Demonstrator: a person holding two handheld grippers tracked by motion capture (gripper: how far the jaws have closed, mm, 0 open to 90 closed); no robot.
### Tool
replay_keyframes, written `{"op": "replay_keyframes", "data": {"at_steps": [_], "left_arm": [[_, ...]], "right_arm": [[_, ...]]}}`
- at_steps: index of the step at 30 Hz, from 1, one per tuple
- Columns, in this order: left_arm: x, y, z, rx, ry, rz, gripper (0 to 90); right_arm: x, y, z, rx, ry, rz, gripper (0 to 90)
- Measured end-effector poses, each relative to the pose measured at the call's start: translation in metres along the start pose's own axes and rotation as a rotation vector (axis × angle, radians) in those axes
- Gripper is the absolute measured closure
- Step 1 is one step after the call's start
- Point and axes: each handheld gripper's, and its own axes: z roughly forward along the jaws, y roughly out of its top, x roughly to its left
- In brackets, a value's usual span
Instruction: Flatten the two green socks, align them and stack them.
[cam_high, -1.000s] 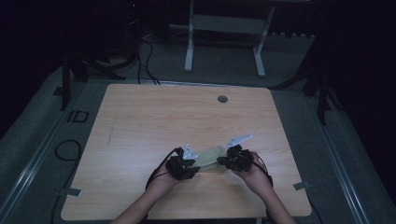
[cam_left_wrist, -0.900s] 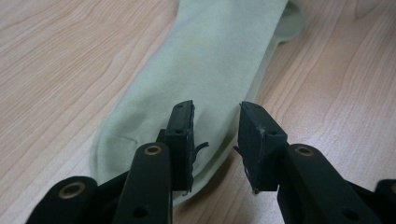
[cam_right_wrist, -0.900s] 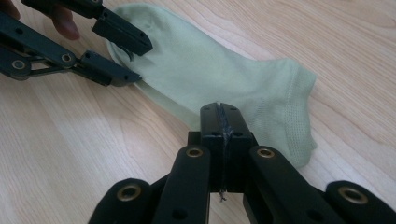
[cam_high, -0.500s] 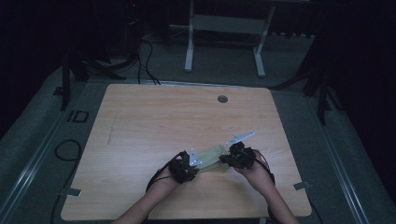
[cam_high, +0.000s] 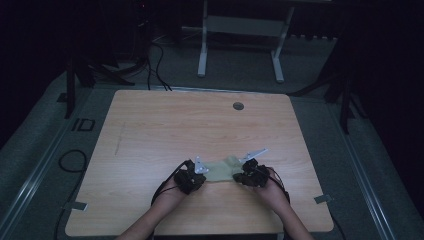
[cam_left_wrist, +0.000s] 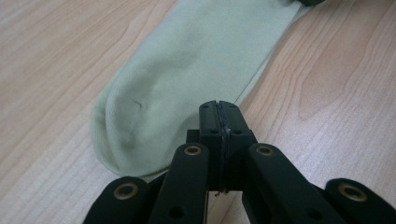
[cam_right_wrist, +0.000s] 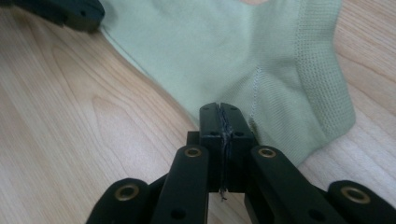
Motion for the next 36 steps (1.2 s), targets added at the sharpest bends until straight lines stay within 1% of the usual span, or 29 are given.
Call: {"op": "replay_keyframes", "data": {"at_steps": [1, 2, 3, 5, 6, 8, 9, 10, 11, 12, 13, 16, 17, 18, 19, 20, 21, 23, 24, 26, 28, 29, 30, 31, 32, 33, 34, 35, 36], "left_arm": [[0.002, -0.001, -0.002, -0.001, -0.022, -0.006, 85.7], [0.003, -0.001, -0.005, -0.011, -0.034, -0.012, 78.4], [0.004, 0.000, -0.010, -0.031, -0.025, -0.017, 76.9], [0.006, 0.004, -0.022, -0.084, -0.003, -0.039, 74.0], [0.008, 0.006, -0.025, -0.107, 0.000, -0.049, 74.0], [0.012, 0.012, -0.031, -0.150, -0.002, -0.084, 73.9], [0.013, 0.015, -0.031, -0.156, 0.000, -0.089, 74.0], [0.013, 0.018, -0.028, -0.154, 0.001, -0.092, 74.8], [0.013, 0.020, -0.023, -0.142, 0.006, -0.083, 76.8], [0.013, 0.022, -0.017, -0.126, 0.001, -0.083, 78.6], [0.013, 0.023, -0.009, -0.107, -0.006, -0.084, 78.9], [0.016, 0.021, 0.007, -0.060, 0.003, -0.074, 78.9], [0.018, 0.019, 0.012, -0.052, 0.015, -0.077, 78.8], [0.022, 0.017, 0.015, -0.034, 0.021, -0.065, 78.8], [0.026, 0.014, 0.018, -0.035, 0.023, -0.058, 78.8], [0.033, 0.012, 0.018, -0.050, 0.014, -0.077, 78.7], [0.037, 0.011, 0.018, -0.056, 0.014, -0.079, 78.8], [0.048, 0.010, 0.017, -0.062, 0.025, -0.101, 78.8], [0.052, 0.009, 0.018, -0.067, 0.021, -0.109, 78.7], [0.057, 0.009, 0.018, -0.074, 0.033, -0.112, 78.6], [0.060, 0.008, 0.017, -0.079, 0.032, -0.116, 77.2], [0.059, 0.008, 0.015, -0.088, 0.030, -0.125, 73.2], [0.058, 0.008, 0.012, -0.107, 0.018, -0.127, 72.7], [0.057, 0.009, 0.009, -0.113, 0.016, -0.120, 70.7], [0.053, 0.008, 0.000, -0.133, 0.007, -0.112, 66.6], [0.053, 0.008, 0.000, -0.133, 0.007, -0.112, 63.8], [0.052, 0.008, -0.004, -0.141, 0.005, -0.105, 63.8], [0.051, 0.007, -0.009, -0.154, 0.006, -0.104, 61.1], [0.051, 0.006, -0.013, -0.169, -0.002, -0.107, 60.4]], "right_arm": [[0.000, 0.000, 0.000, -0.002, 0.008, 0.003, 79.8], [0.000, 0.001, -0.002, -0.004, 0.015, 0.005, 76.9], [0.000, 0.002, -0.005, -0.004, 0.003, 0.000, 76.9], [0.001, 0.004, -0.015, -0.034, -0.008, -0.002, 76.8], [0.000, 0.007, -0.022, -0.062, -0.013, -0.002, 76.8], [-0.002, 0.012, -0.030, -0.089, -0.023, 0.004, 77.1], [-0.003, 0.014, -0.033, -0.103, -0.034, 0.009, 78.5], [-0.004, 0.017, -0.033, -0.110, -0.045, 0.011, 78.7], [-0.005, 0.018, -0.031, -0.107, -0.053, 0.012, 79.0], [-0.006, 0.020, -0.028, -0.097, -0.065, 0.008, 79.0], [-0.007, 0.020, -0.023, -0.083, -0.074, 0.010, 79.0], [-0.009, 0.017, -0.006, -0.037, -0.095, 0.011, 76.2], [-0.010, 0.016, 0.000, -0.019, -0.101, 0.007, 74.4], [-0.010, 0.015, 0.006, -0.006, -0.110, 0.006, 74.1], [-0.011, 0.015, 0.008, -0.031, -0.110, 0.011, 74.1], [-0.011, 0.015, 0.009, -0.036, -0.109, 0.020, 74.1], [-0.012, 0.017, 0.011, -0.045, -0.110, 0.022, 73.8], [-0.010, 0.020, 0.015, -0.063, -0.102, 0.027, 72.6], [-0.009, 0.022, 0.017, -0.067, -0.100, 0.026, 72.0], [-0.007, 0.026, 0.020, -0.064, -0.107, 0.019, 71.5], [-0.005, 0.030, 0.022, -0.064, -0.112, 0.012, 70.9], [-0.004, 0.031, 0.023, -0.064, -0.111, 0.015, 69.9], [-0.004, 0.032, 0.022, -0.065, -0.109, 0.021, 69.7], [-0.003, 0.033, 0.021, -0.065, -0.107, 0.025, 67.8], [-0.001, 0.033, 0.019, -0.070, -0.103, 0.025, 65.8], [-0.001, 0.033, 0.019, -0.070, -0.103, 0.025, 65.8], [0.001, 0.033, 0.014, -0.087, -0.091, 0.013, 64.2], [0.002, 0.033, 0.011, -0.097, -0.090, 0.006, 61.7], [0.003, 0.033, 0.007, -0.105, -0.082, 0.003, 59.5]]}}
